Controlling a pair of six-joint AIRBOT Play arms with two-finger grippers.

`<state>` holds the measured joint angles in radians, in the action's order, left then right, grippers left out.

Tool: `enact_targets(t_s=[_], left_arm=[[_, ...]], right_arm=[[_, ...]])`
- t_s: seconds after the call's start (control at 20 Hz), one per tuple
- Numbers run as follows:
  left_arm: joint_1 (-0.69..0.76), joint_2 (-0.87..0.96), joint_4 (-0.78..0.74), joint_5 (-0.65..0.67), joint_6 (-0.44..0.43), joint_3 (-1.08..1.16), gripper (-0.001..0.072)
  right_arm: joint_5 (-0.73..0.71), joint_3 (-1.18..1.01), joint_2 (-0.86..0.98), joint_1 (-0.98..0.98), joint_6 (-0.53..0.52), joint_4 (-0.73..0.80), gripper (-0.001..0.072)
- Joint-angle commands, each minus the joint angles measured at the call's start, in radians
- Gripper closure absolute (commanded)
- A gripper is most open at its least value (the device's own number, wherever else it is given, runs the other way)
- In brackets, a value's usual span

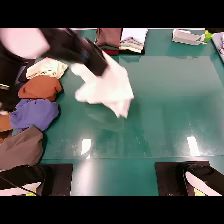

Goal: Fold the shirts.

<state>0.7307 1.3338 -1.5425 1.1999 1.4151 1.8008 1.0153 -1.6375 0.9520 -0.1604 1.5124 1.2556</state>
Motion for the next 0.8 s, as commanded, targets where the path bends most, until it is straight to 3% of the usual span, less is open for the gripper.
enact_targets(t_s=[0.0,0.15,0.3,0.45,0.75], left_arm=[[0.056,0.057,0.026,-0.060,-0.032,-0.120,0.0111],[-0.044,0.059,-0.050,-0.009,0.030,-0.121,0.0098],[-0.249,0.057,-0.049,0.076,0.132,-0.140,0.0098],[-0.359,0.058,-0.021,0.097,0.158,-0.306,0.0098],[-0.329,0.089,0.180,-0.098,0.156,-0.690,0.0097]], right_arm=[[0.021,-0.003,-0.002,0.000,0.001,0.000,0.0696],[0.037,-0.003,-0.002,0.000,0.001,0.001,0.0697],[0.051,-0.002,0.000,0.000,0.001,0.001,0.0696],[0.059,0.000,0.003,0.000,0.001,0.001,0.0697],[0.086,0.000,0.050,-0.001,0.009,0.000,0.0697]])
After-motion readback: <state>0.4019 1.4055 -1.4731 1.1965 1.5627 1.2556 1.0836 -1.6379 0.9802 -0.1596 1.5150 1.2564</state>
